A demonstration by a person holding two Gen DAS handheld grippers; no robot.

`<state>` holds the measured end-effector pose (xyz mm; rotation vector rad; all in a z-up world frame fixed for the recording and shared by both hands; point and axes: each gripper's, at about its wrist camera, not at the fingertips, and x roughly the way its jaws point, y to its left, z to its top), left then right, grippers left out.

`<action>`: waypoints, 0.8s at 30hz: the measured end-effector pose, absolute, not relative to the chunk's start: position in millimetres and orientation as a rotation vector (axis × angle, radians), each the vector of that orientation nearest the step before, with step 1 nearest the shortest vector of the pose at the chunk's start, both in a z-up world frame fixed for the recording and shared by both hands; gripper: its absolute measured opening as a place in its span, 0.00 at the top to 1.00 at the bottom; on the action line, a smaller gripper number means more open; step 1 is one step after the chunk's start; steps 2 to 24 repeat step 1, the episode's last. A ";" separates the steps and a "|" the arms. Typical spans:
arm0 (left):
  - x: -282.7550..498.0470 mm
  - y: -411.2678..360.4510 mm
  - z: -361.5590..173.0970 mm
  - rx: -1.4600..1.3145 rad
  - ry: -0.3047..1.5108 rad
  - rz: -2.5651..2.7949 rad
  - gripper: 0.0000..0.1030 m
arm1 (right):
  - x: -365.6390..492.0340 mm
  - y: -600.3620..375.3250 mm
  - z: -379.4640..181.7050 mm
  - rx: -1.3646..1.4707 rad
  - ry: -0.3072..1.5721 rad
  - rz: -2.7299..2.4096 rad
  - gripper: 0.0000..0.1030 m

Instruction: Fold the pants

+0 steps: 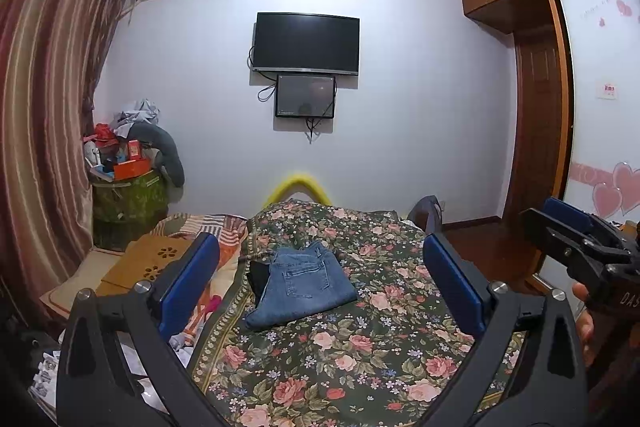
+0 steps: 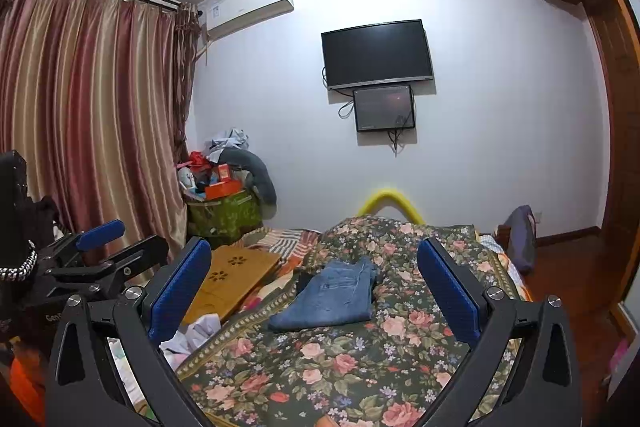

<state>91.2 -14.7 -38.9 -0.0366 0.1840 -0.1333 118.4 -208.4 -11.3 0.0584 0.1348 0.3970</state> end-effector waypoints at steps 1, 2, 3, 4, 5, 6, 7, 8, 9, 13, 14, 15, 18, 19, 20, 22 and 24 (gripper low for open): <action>91.4 -13.7 -38.7 -0.040 0.184 -0.132 0.00 | 118.7 -208.3 -11.1 0.059 0.136 0.398 0.00; 91.4 -13.7 -38.7 -0.040 0.184 -0.132 0.00 | 118.7 -208.3 -11.1 0.059 0.136 0.398 0.00; 91.4 -13.7 -38.7 -0.040 0.184 -0.132 0.00 | 118.7 -208.3 -11.1 0.059 0.136 0.398 0.00; 91.4 -13.7 -38.7 -0.040 0.184 -0.132 0.00 | 118.7 -208.3 -11.1 0.059 0.136 0.398 0.00; 91.4 -13.7 -38.7 -0.040 0.184 -0.132 0.00 | 118.7 -208.3 -11.1 0.059 0.136 0.398 0.00; 91.4 -13.7 -38.7 -0.040 0.184 -0.132 0.00 | 118.7 -208.3 -11.1 0.059 0.136 0.398 0.00; 91.4 -13.7 -38.7 -0.040 0.184 -0.132 0.00 | 118.7 -208.3 -11.1 0.059 0.136 0.398 0.00; 91.4 -13.7 -38.7 -0.040 0.184 -0.132 0.00 | 118.7 -208.3 -11.1 0.059 0.136 0.398 0.00; 91.4 -13.7 -38.7 -0.040 0.184 -0.132 0.00 | 118.7 -208.3 -11.1 0.059 0.136 0.398 0.00; 91.4 -13.7 -38.7 -0.040 0.184 -0.132 0.00 | 118.7 -208.3 -11.1 0.059 0.136 0.398 0.00; 91.4 -13.7 -38.7 -0.040 0.184 -0.132 0.00 | 118.7 -208.3 -11.1 0.059 0.136 0.398 0.00; 91.4 -13.7 -38.7 -0.040 0.184 -0.132 0.00 | 118.7 -208.3 -11.1 0.059 0.136 0.398 0.00; 91.4 -13.7 -38.7 -0.040 0.184 -0.132 0.00 | 118.7 -208.3 -11.1 0.059 0.136 0.398 0.00; 91.4 -13.7 -38.7 -0.040 0.184 -0.132 0.00 | 118.7 -208.3 -11.1 0.059 0.136 0.398 0.00; 91.4 -13.7 -38.7 -0.040 0.184 -0.132 0.00 | 118.7 -208.3 -11.1 0.059 0.136 0.398 0.00; 91.4 -13.7 -38.7 -0.040 0.184 -0.132 0.00 | 118.7 -208.3 -11.1 0.059 0.136 0.398 0.00; 91.4 -13.7 -38.7 -0.040 0.184 -0.132 0.00 | 118.7 -208.3 -11.1 0.059 0.136 0.398 0.00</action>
